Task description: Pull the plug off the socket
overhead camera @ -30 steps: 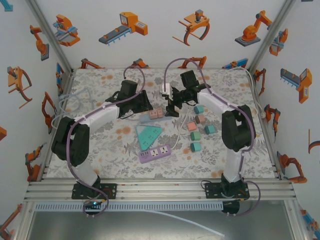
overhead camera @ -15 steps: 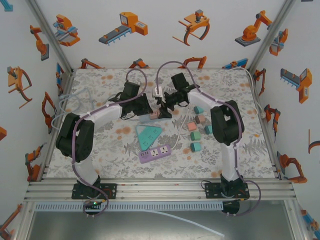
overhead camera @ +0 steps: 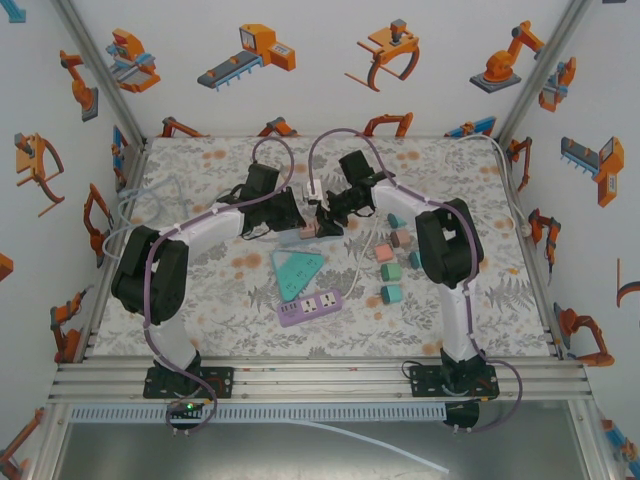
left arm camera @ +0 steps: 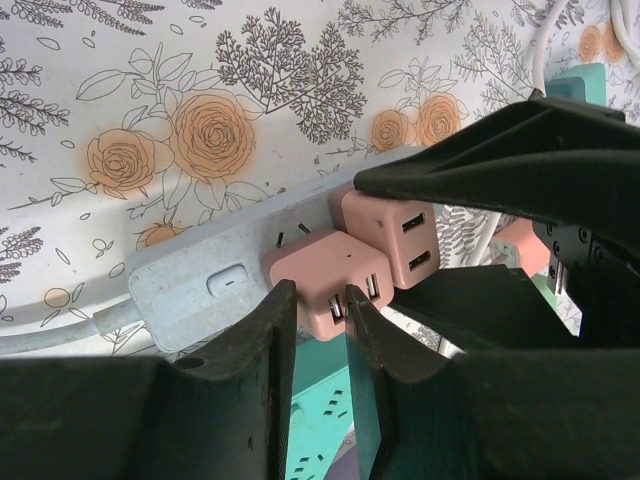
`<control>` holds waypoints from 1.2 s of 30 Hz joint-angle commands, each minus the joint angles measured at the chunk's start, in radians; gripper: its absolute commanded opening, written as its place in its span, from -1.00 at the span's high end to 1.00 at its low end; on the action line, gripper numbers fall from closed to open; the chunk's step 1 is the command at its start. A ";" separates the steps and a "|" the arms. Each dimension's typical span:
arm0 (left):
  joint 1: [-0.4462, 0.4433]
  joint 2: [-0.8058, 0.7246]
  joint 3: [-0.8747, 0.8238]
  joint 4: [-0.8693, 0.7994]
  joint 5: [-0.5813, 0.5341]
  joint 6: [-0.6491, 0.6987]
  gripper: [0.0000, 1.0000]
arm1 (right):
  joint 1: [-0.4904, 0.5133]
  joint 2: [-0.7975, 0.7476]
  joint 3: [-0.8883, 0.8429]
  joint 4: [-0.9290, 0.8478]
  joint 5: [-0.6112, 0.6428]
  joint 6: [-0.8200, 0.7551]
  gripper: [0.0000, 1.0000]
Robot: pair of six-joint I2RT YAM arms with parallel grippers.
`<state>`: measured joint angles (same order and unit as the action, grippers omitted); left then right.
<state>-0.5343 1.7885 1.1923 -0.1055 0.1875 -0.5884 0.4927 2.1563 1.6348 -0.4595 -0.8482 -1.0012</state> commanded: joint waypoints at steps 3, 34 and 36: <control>-0.007 0.030 -0.036 -0.073 0.010 0.042 0.42 | 0.017 -0.007 0.053 -0.038 -0.010 -0.033 0.14; -0.038 0.032 -0.096 -0.109 -0.020 0.077 0.42 | 0.025 -0.127 0.081 -0.080 -0.105 -0.031 0.82; -0.038 0.037 -0.096 -0.110 -0.019 0.082 0.42 | 0.024 -0.134 0.082 -0.081 -0.114 -0.028 0.86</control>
<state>-0.5514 1.7737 1.1515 -0.0662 0.1997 -0.5610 0.4999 2.1445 1.6653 -0.5594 -0.8181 -1.0332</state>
